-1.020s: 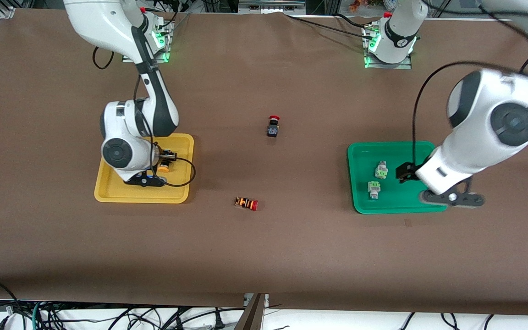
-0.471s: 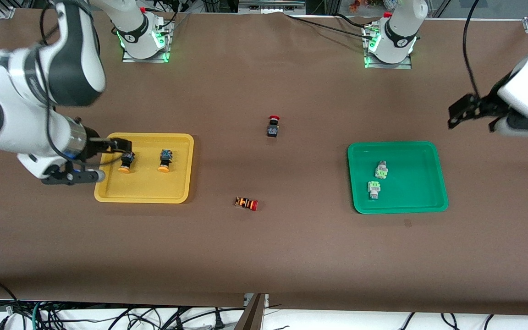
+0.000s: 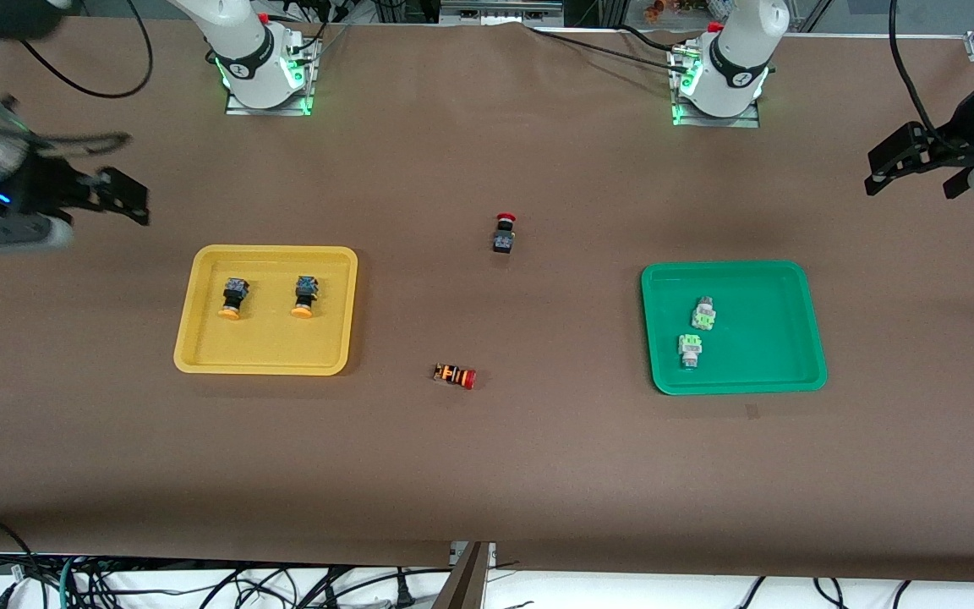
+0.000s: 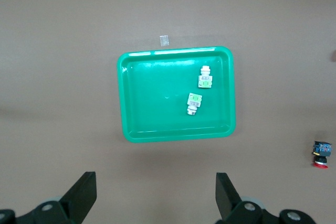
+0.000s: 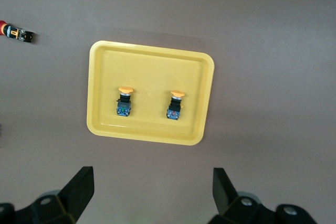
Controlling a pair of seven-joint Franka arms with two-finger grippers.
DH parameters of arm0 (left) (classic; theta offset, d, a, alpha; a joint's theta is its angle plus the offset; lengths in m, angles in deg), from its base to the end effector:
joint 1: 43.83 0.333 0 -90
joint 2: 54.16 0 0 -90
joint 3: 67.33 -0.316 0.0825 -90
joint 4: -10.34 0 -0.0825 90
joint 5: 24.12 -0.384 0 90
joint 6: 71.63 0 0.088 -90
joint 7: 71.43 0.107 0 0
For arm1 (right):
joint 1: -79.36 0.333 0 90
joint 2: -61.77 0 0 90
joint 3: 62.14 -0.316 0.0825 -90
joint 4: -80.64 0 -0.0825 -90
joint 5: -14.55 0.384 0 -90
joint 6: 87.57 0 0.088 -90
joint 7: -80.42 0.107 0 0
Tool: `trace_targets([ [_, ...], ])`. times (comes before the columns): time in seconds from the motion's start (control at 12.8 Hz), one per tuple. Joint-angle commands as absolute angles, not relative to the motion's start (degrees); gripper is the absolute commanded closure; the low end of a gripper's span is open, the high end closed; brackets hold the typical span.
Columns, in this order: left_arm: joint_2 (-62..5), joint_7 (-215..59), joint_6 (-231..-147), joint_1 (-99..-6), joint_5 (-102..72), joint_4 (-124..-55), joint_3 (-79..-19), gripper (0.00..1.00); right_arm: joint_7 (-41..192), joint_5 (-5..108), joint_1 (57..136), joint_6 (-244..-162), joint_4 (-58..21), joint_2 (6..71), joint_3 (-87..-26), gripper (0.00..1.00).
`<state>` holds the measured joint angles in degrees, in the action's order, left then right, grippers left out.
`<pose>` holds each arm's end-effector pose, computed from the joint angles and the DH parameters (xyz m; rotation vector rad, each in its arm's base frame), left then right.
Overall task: Place green and yellow buttons in trays
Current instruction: 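Open both grippers over the trays and lift both arms away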
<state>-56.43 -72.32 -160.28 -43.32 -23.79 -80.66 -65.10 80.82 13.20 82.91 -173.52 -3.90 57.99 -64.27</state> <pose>0.5396 -0.0173 0.6359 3.1373 -0.0229 -0.0024 0.5656 0.0528 0.6261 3.1145 0.1417 -0.0626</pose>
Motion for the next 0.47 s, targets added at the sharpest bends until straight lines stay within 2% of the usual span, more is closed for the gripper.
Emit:
trace_targets([
  [0.0, -54.25, -71.52, -158.12, -44.44, -24.12, -76.85, -65.84, 0.00, 81.29, 12.00, 78.40, -170.74, -8.04, 62.12, -69.08, 0.00],
  [0.39, -54.51, -71.52, -158.12, -44.44, -24.47, -76.93, -65.84, 0.00, 86.40, 12.71, 78.83, -169.93, -7.69, 61.07, -69.08, 0.00],
])
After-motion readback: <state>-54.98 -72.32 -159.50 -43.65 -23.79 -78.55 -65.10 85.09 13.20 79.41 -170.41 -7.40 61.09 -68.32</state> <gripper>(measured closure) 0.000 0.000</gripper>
